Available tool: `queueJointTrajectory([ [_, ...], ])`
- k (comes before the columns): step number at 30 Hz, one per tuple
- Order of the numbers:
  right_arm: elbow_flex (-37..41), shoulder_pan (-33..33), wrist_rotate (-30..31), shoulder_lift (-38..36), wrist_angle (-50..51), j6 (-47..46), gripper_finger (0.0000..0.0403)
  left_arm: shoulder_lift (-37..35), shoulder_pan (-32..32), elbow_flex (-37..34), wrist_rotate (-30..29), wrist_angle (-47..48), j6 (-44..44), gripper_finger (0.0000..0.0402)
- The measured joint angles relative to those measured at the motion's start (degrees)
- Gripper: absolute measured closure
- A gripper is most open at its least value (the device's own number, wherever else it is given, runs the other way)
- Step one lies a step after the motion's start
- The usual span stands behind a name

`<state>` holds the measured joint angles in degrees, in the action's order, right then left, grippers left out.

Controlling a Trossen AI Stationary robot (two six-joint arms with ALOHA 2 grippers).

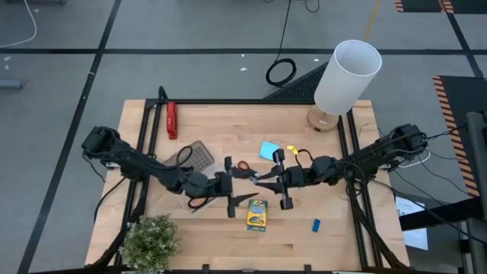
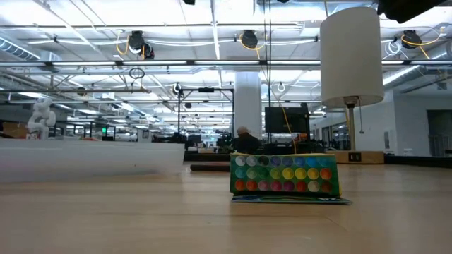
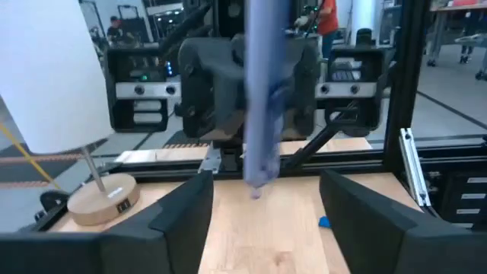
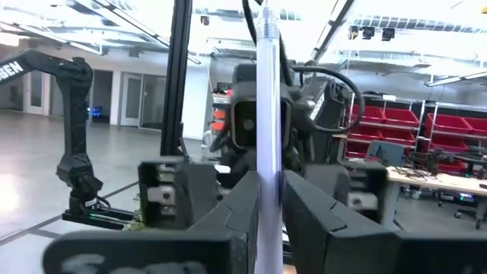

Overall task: Pack school essentials
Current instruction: Put the blue pen into the supply box

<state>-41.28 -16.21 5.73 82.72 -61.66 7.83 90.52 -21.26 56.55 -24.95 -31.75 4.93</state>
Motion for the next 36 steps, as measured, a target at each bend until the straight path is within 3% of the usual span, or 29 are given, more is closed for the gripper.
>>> queueJointTrajectory([
  [12,0.0,0.0,-0.08,0.0,-0.28,0.24,0.0358,0.28,4.25,0.0,12.79,-1.81,-1.83,0.0239],
  [29,0.0,-0.02,-0.17,0.0,-0.25,0.32,0.0358,0.28,4.33,0.0,12.87,-1.87,-0.64,0.0344],
  [36,0.0,-0.02,0.04,0.0,-0.11,0.4,0.0337,0.26,4.29,0.0,12.89,-1.33,-1.0,0.0342],
])
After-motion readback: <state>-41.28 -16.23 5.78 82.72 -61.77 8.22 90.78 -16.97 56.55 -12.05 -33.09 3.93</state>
